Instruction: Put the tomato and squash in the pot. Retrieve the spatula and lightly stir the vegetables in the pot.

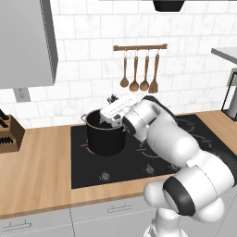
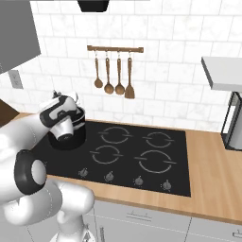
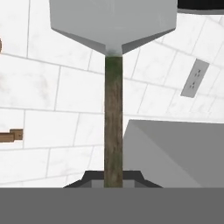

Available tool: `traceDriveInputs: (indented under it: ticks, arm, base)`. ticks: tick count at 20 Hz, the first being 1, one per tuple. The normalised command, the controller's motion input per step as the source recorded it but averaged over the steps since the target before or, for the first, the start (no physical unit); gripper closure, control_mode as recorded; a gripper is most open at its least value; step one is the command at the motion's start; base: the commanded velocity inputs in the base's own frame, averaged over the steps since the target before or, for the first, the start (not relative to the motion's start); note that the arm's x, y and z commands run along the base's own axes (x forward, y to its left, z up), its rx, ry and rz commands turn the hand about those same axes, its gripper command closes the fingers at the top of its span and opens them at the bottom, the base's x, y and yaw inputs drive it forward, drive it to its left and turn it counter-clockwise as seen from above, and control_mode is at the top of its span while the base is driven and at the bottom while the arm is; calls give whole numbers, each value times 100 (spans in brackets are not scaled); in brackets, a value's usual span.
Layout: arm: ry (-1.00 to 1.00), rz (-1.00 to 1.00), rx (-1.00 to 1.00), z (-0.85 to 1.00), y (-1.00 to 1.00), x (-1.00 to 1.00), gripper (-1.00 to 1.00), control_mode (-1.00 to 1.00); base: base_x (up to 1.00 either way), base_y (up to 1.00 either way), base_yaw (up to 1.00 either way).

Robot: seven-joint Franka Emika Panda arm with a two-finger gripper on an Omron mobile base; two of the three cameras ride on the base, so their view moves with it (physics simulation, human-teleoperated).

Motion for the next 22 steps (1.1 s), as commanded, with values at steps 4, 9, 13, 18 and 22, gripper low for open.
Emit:
traceDriveInputs:
  ticks: [4,9,13,18,22]
  arm:
    - [1,0,0,0,9,0,100,-100]
    - [0,0,3,-3,12,0,100,-100]
    - [0,0,5,-2,4,0,100,-100]
    - [0,0,6,-6,4,0,100,-100]
    - [0,0,9,-14,12,-5,100,-100]
  base:
    - [0,0,0]
    - [0,0,0]
    - [0,0,0]
    - [0,0,0]
    - [0,0,0]
